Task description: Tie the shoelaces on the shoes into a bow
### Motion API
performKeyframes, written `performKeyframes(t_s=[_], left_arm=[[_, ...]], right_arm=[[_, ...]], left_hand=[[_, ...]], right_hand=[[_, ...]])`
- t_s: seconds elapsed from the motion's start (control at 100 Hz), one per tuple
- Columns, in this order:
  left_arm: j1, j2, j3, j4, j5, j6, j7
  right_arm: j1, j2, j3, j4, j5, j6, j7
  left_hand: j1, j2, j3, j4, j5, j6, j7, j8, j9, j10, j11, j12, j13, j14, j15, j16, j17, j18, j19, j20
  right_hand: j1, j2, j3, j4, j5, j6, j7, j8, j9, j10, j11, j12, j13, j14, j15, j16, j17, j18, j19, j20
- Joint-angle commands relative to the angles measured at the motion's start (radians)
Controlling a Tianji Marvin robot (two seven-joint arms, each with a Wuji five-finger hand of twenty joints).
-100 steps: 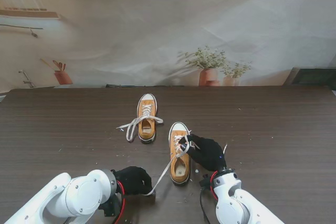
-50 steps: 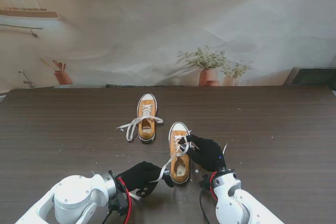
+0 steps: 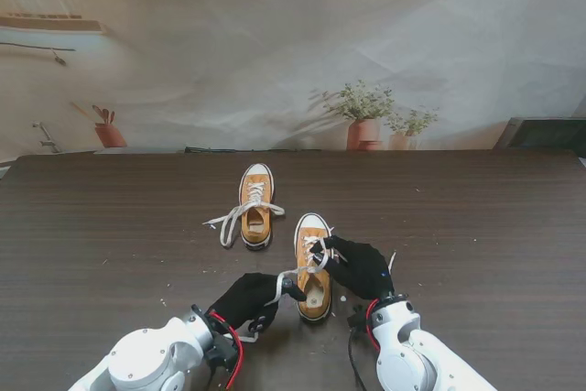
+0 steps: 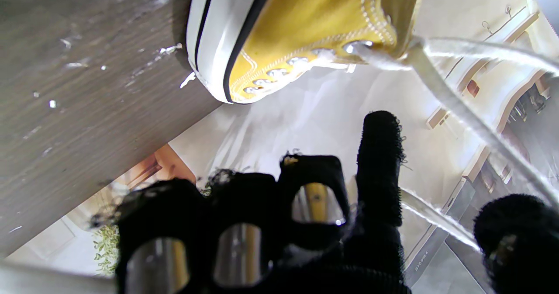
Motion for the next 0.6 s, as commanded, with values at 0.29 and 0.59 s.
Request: performKeyframes(t_s=[0.29, 0.59], left_arm=[[0.008, -0.089, 0.09, 0.071, 0.022, -0.202, 0.313], [-0.068, -0.14, 0.168, 0.213, 0.201, -0.35, 0.527]], right_arm=[[0.005, 0.003, -0.012, 0.0, 0.003, 0.004, 0.015], [-0.015, 0.011, 0.012, -0.032, 0.011, -0.025, 0.053]], left_hand=[[0.044, -0.195, 0.049, -0.004, 0.011, -0.29, 0.13, -0.154, 0.082, 0.011, 0.02, 0.0, 0.033, 0.035, 0.061, -0.004, 0.022, -0.11, 0.25, 0.063], [-0.089, -0.248, 0.285, -0.059, 0.013, -0.253, -0.072, -0.162, 0.078, 0.02, 0.008, -0.009, 0.032, 0.066, 0.041, -0.005, 0.019, -0.079, 0.25, 0.046]], right_hand=[[0.03, -0.032, 0.023, -0.004, 0.013, -0.057, -0.002, -0.005, 0.06, 0.059, 0.055, 0.015, 0.01, -0.01, 0.077, 0.014, 0.021, 0.022, 0.244, 0.015], [0.067, -0.095, -0.001, -0.014, 0.022, -0.073, -0.002, -0.005, 0.06, 0.044, 0.051, 0.013, 0.011, -0.029, 0.075, 0.011, 0.022, 0.013, 0.239, 0.012]])
